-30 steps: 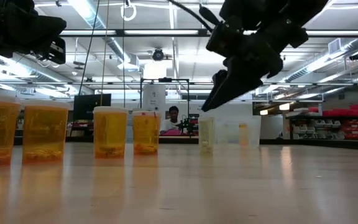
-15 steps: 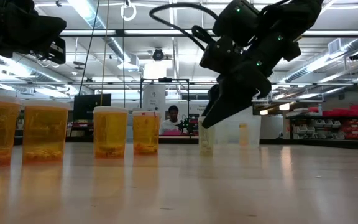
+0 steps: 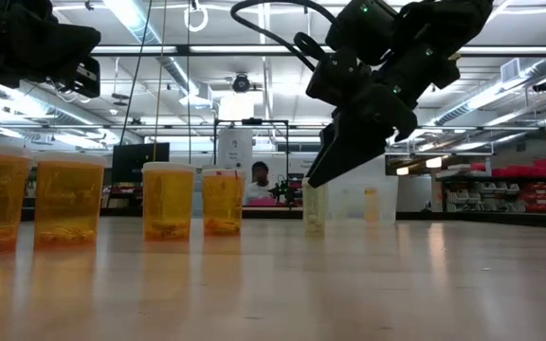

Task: Pick and place medicine bottles into bin by pill shape (circle, oval)
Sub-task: Put the small yellow pill bottle into the right transparent bin

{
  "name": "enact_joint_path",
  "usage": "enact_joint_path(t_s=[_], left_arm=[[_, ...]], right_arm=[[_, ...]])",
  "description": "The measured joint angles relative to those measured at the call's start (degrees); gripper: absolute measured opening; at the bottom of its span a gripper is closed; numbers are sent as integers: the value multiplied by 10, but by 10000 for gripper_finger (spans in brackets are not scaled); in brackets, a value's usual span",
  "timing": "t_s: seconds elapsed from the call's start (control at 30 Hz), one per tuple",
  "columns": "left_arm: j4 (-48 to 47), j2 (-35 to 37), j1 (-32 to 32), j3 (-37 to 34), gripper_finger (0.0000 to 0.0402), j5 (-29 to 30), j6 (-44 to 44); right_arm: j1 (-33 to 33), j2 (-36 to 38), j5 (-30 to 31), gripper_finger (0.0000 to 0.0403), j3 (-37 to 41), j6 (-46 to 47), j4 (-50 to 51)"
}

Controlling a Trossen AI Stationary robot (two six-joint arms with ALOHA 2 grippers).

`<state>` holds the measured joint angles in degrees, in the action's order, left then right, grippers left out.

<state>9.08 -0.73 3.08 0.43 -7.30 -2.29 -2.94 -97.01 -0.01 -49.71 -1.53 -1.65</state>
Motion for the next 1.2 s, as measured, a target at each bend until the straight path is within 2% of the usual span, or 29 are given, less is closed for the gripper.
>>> enact_joint_path(t_s=[0.37,0.7,1.2], left_arm=[[0,0,0,0,28,0,0],[0,0,0,0,34,0,0],[0,0,0,0,30,0,0]], right_arm=[[0,0,0,132,-2,-6,3],[0,0,4,142,-75,-17,100],[25,0,113,140,-201,-31,279]])
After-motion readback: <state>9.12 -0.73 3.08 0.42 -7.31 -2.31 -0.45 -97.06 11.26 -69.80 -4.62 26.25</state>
